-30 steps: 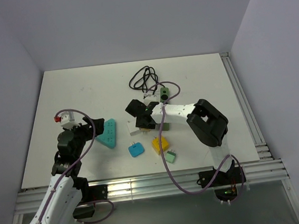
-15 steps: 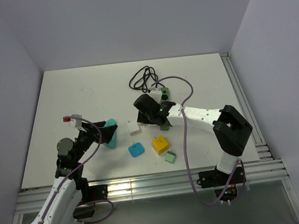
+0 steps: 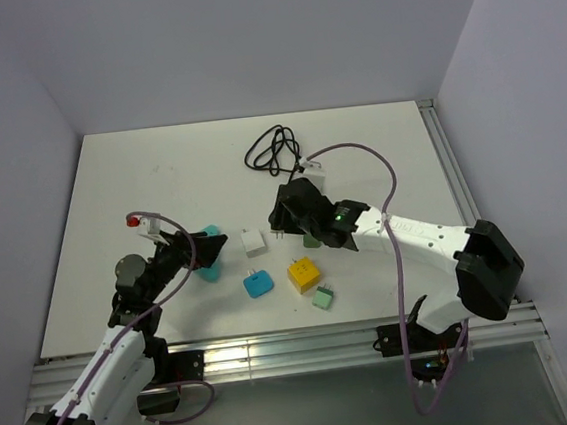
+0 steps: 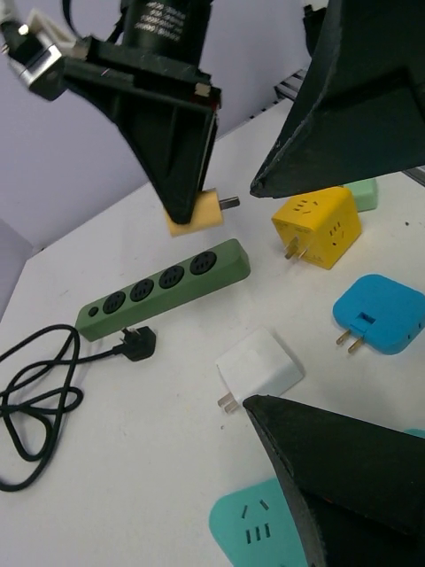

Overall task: Insert the plug
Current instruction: Pick up the plug from the center of the board, then adjust the plug.

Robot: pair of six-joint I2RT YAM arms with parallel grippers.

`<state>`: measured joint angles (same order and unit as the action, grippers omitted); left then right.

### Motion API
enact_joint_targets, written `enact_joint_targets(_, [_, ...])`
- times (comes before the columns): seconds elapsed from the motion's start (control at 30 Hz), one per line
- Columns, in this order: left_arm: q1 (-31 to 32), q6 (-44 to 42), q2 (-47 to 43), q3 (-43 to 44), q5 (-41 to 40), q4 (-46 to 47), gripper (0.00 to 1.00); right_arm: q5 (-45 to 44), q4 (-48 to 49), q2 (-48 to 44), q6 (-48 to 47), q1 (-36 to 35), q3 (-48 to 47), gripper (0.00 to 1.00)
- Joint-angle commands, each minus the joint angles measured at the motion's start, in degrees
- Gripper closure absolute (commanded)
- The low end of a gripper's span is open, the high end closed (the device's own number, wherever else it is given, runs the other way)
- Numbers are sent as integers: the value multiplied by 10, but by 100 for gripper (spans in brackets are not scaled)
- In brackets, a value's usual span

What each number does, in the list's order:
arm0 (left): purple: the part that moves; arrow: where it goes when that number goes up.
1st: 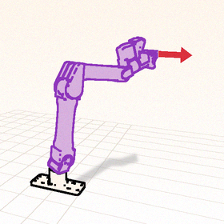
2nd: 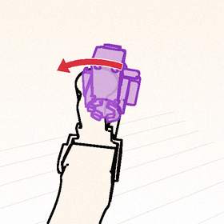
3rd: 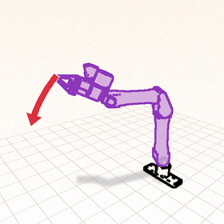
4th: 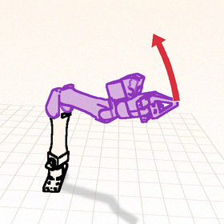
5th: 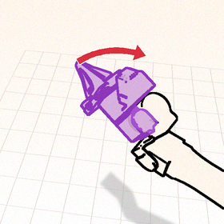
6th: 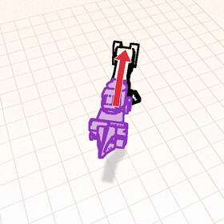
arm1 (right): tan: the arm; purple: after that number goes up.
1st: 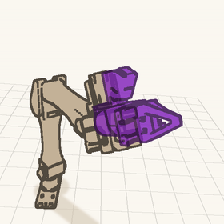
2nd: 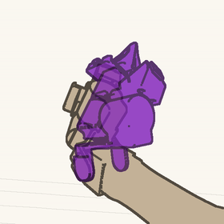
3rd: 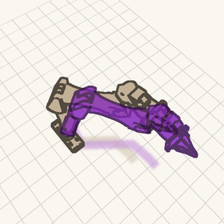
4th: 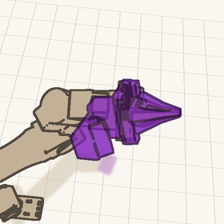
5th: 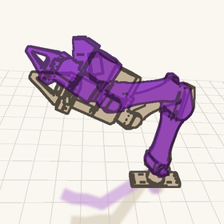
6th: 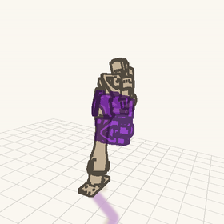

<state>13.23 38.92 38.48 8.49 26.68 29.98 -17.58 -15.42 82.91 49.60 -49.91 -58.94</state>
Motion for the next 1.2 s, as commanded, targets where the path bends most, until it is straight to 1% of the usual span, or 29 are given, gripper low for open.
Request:
enact_joint_targets(0.0, [1,39,5,9,-45,9,1,-26,25,-37,-19,4,12,68])
enact_joint_targets(0.03, [1,27,10,8,-20,32,1,-27,28,-42,-19,5,15,68])
enact_joint_targets(0.07, [2,23,14,1,45,59,1,-27,29,-47,-18,6,19,67])
enact_joint_targets(0.13, [5,30,27,-10,72,132,1,-22,28,-50,-12,10,21,67])
enact_joint_targets(0.17, [15,27,29,-13,75,140,1,-19,28,-53,-6,11,19,67])
enact_joint_targets(0.2, [23,20,26,-12,63,141,0,-15,28,-53,-4,11,17,67])
enact_joint_targets(0.27, [61,-4,8,-9,37,135,1,-9,26,-57,12,13,15,67])
enact_joint_targets(0.3, [78,-14,1,-8,-3,134,1,-5,28,-58,16,12,15,67])
enact_joint_targets(0.33, [114,-30,-4,-7,-24,125,0,-3,31,-59,22,13,14,67])
enact_joint_targets(0.37, [132,-38,-8,-2,-44,123,1,4,33,-61,33,13,15,67])
enact_joint_targets(0.43, [165,-52,-2,4,-85,121,0,11,43,-63,42,14,17,66])
enact_joint_targets(0.47, [193,-55,12,8,-98,126,0,21,45,-63,50,13,20,66])
enact_joint_targets(0.53, [226,-53,31,10,-133,140,1,30,57,-64,54,13,23,66])
enact_joint_targets(0.63, [254,-30,73,13,-175,178,2,42,74,-74,65,13,39,66])
enact_joint_targets(0.7, [267,-19,105,7,-205,226,2,47,86,-86,71,12,52,66])
enact_joint_targets(0.83, [311,-30,160,16,-253,262,3,64,93,-102,63,12,66,66])
enact_joint_targets(0.97, [333,-38,205,34,-264,286,3,73,99,-120,66,12,87,66])
enact_joint_targets(1.03, [340,-44,215,39,-283,295,2,74,103,-125,69,13,92,66])
enact_joint_targets(1.17, [343,-48,236,46,-284,316,2,78,107,-136,72,12,102,66])
